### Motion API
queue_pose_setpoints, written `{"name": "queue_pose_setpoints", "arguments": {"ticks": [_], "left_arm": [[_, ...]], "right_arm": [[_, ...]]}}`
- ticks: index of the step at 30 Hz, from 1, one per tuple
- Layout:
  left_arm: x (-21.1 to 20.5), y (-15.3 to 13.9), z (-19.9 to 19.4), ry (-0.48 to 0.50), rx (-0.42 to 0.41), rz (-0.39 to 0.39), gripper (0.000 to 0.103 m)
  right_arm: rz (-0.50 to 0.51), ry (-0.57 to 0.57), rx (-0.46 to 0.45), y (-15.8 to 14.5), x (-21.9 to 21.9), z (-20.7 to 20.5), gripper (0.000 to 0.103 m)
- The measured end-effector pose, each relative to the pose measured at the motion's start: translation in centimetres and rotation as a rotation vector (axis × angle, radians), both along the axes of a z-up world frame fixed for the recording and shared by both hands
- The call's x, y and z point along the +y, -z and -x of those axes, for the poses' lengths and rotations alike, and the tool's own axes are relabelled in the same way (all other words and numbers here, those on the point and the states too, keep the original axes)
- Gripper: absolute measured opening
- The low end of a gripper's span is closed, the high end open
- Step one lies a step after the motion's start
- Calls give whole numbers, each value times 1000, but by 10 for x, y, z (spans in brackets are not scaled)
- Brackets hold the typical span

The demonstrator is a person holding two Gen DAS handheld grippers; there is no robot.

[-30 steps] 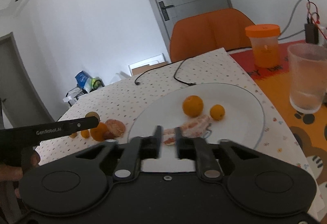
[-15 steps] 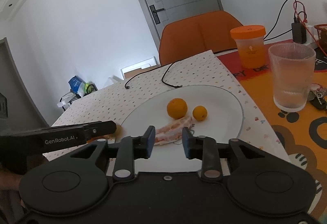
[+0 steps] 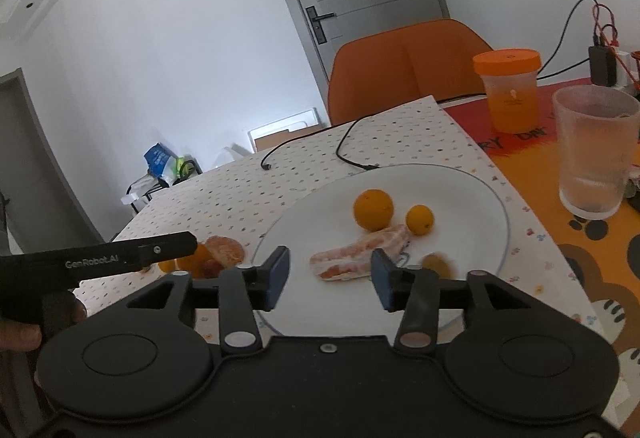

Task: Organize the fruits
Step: 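Open the left gripper to drop the kiwi on the plate, then move the right tool back to the fruits and approach the red plum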

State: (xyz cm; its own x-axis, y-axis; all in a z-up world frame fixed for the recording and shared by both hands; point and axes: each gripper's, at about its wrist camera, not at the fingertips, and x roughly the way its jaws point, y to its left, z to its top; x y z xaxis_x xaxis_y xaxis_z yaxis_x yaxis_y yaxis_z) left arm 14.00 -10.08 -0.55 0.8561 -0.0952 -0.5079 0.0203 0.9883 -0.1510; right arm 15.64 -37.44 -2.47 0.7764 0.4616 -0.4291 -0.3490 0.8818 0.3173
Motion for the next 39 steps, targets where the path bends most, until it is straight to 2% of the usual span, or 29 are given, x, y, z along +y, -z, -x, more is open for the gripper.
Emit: {"name": "queue_pose_setpoints", "arguments": {"ticks": [4, 12, 15, 20, 35, 37, 39], "left_arm": [[18, 0, 6, -41, 12, 12, 84], [49, -1, 24, -110, -8, 16, 91], [61, 1, 30, -136, -6, 19, 92], [78, 2, 40, -169, -5, 30, 92], [122, 8, 59, -254, -8, 68, 92], [127, 8, 59, -267, -9, 71, 92], [130, 9, 59, -272, -8, 73, 92]], "right_arm": [[7, -17, -5, -3, 10, -1, 58], [11, -41, -27, -8, 32, 2, 89], [24, -52, -29, -10, 41, 3, 96], [44, -80, -34, -13, 56, 8, 101], [94, -147, -42, -17, 97, 16, 102], [108, -146, -51, -19, 102, 17, 98], [114, -161, -43, -18, 106, 15, 85]]}}
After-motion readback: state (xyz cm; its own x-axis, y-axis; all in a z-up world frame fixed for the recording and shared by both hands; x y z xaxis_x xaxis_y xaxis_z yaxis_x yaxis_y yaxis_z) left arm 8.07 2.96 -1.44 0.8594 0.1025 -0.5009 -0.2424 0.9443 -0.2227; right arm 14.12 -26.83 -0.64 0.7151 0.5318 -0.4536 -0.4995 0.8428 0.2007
